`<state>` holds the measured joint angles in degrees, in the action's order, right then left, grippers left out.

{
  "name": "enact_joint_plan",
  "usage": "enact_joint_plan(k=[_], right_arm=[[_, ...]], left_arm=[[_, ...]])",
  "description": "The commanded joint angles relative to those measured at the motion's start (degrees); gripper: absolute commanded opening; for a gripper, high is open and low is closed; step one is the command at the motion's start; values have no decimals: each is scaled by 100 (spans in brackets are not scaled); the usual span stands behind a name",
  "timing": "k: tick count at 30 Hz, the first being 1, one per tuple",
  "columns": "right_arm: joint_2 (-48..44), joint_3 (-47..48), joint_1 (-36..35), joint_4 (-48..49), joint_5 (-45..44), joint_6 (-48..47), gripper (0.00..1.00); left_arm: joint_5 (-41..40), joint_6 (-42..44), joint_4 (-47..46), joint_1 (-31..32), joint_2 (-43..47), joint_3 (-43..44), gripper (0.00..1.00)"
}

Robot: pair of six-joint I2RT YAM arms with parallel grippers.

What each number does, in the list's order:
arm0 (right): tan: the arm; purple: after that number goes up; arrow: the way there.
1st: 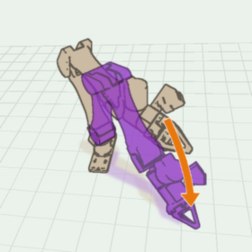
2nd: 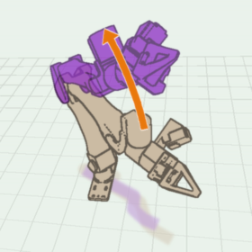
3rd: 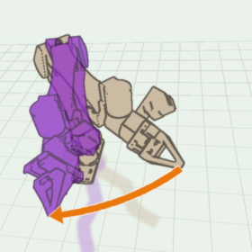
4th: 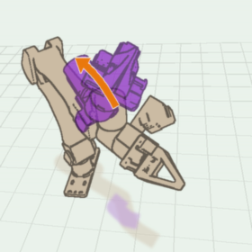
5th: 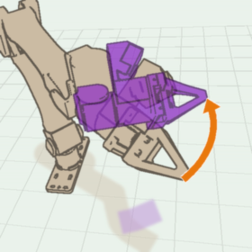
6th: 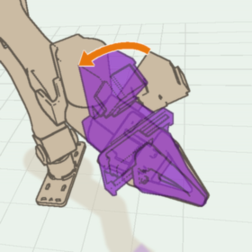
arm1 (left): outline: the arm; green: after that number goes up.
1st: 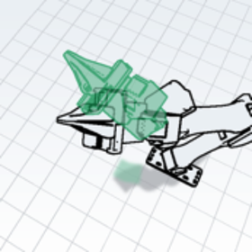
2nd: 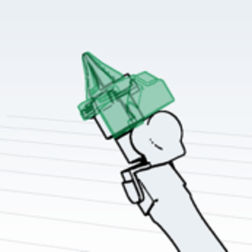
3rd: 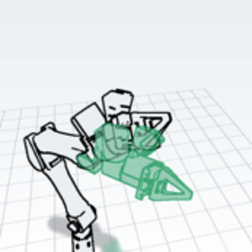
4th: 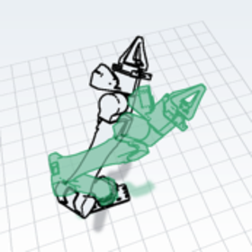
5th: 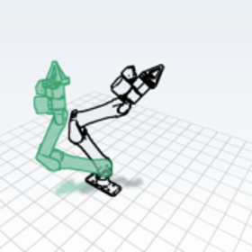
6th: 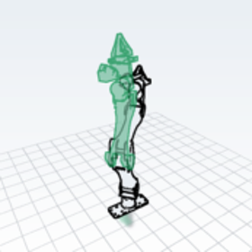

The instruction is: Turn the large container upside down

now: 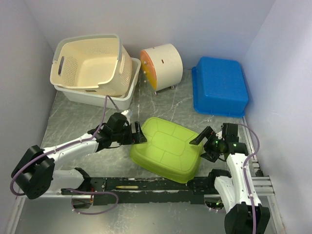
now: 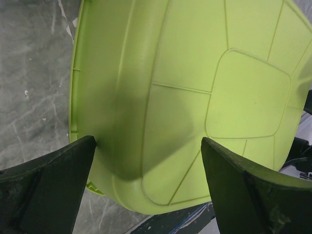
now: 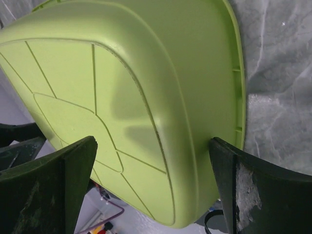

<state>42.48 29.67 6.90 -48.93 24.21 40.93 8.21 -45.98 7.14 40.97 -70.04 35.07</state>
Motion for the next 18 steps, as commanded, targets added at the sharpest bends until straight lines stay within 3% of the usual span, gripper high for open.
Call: enact_joint_plan(k=[1, 6, 10, 13, 18], right_arm=[[82, -86, -180, 1056, 695, 371, 100], [695, -20, -542, 2447, 637, 1009, 100], [1496, 395, -894, 2978, 289, 1101, 100], [1894, 930, -970, 2677, -88, 877, 100], [1852, 1613, -969, 1493, -1525, 574, 100]], left_arm=[[933, 334, -435, -41, -170, 129, 100], [993, 264, -467, -37, -185, 104, 100], [1022, 230, -507, -35, -241, 167, 99], [1191, 181, -688, -30, -379, 229, 99], [1279, 291, -616, -25, -561, 490, 98]])
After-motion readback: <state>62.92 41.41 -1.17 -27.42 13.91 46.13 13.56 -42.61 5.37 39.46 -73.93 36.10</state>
